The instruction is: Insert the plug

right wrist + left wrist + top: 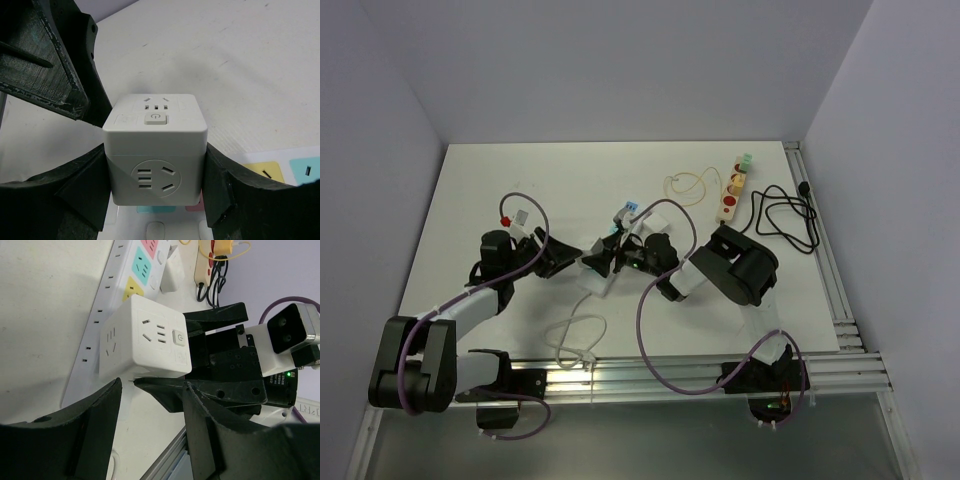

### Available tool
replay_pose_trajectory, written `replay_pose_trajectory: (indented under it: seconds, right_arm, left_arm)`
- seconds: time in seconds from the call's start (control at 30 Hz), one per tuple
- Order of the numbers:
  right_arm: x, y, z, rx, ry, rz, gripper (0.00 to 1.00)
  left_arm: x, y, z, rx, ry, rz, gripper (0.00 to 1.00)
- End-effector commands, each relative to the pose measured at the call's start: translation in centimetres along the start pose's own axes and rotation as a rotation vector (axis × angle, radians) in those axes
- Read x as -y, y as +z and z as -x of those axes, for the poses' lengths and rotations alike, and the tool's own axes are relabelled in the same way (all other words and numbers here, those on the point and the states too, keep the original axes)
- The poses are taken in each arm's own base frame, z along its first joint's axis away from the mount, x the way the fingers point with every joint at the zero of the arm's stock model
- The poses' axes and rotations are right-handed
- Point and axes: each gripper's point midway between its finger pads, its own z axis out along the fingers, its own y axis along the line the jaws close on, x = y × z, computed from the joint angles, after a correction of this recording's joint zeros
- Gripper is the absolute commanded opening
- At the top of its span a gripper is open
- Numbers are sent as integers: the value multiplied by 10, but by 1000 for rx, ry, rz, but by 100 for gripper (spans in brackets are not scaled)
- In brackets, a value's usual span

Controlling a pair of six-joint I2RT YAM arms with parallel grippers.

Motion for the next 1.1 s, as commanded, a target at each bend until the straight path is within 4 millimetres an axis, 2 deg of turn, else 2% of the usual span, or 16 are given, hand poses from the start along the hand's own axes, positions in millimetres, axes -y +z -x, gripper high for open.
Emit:
replay_pose_trajectory:
  seconds: [0.0,0.2,0.33,0.4,0.6,0.7,0.87,1.0,1.07]
  right_arm:
    - [3,9,16,26,-40,4,3]
    - [2,10,13,14,-37,10,2]
    - [2,7,1,-14,-46,20,2]
    - [-3,5,5,15,-62,45,3]
    - [-4,-2,-4,14,-74,51,4]
    - [-6,-5,2,69,-90,50,4]
    - [-4,-7,-5,61,-78,37,3]
    - [-7,-13,1,129,-85,33,3]
    - [-7,-16,-8,127,-84,39,3]
  left_arm:
    - [5,-1,4,15,57,-32,57]
    - [4,-1,4,17,57,-30,57]
    - [4,-1,4,15,62,-27,57]
    - [4,-1,5,15,66,-24,57]
    - [6,1,6,11,68,-27,57]
    - [3,2,6,5,66,-21,57]
    - [0,3,5,0,64,-10,57]
    - [0,4,6,-2,65,-10,57]
    - [0,6,7,-6,64,-10,56]
